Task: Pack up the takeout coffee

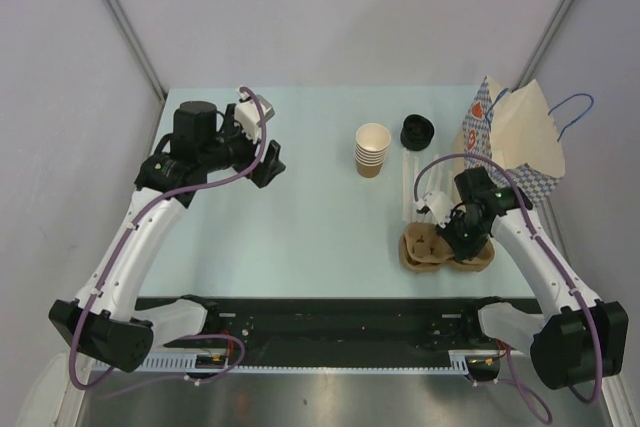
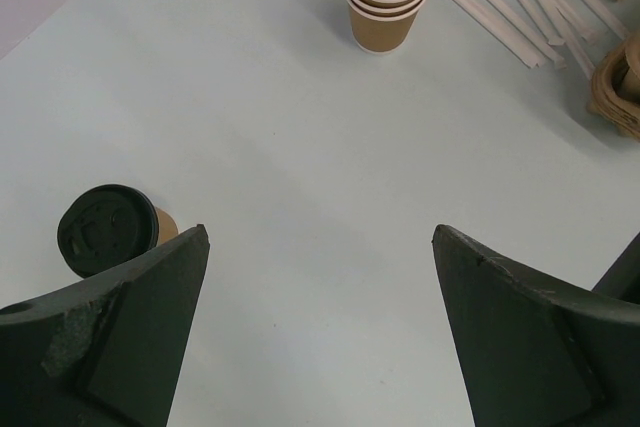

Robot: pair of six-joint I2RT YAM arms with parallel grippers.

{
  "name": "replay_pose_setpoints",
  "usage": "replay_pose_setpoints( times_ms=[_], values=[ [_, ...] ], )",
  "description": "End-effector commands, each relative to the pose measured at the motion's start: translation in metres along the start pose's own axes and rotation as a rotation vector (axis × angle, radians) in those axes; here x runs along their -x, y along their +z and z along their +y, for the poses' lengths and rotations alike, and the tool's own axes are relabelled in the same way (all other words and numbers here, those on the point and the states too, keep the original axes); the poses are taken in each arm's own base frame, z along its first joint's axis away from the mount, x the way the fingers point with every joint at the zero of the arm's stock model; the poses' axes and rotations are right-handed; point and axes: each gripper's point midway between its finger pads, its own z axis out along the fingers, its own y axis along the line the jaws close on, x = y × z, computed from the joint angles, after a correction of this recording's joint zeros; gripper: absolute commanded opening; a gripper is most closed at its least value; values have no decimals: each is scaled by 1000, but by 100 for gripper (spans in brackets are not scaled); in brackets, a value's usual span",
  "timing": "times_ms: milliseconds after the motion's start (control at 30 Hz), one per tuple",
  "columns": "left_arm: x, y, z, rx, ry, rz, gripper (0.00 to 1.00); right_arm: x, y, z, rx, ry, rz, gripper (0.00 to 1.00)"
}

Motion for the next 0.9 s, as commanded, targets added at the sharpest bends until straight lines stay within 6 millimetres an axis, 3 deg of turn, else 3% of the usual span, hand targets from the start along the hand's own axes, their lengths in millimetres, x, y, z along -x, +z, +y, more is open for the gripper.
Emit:
replay_pose_setpoints(
  times_ms=[0,400,500,533,600,733,800,867],
  values=[
    [5,1,-4,-18,-27,-14,100,12,-27,-1,-33,9,-58,0],
    [18,7,-4,-70,-105,-4,99,42,-70,29,41,-88,-157,0],
    [20,5,3,-100,-193,-6,99,60,-83,45,106,-157,-211,0],
    [17,4,14,-91,-248,-2,100,65,-83,50,120,-194,-212,0],
    [19,0,18,-120,-298,-15,100,72,-82,51,118,-263,-207,0],
    [6,-10,44,-94,-426,-3,100,105,-87,60,74,-439,-259,0],
    [0,-14,48,-91,-454,0,100,128,-90,72,56,-548,-277,0],
    [-14,-25,70,-32,-511,2,100,152,-90,86,46,-639,-303,0]
  ],
)
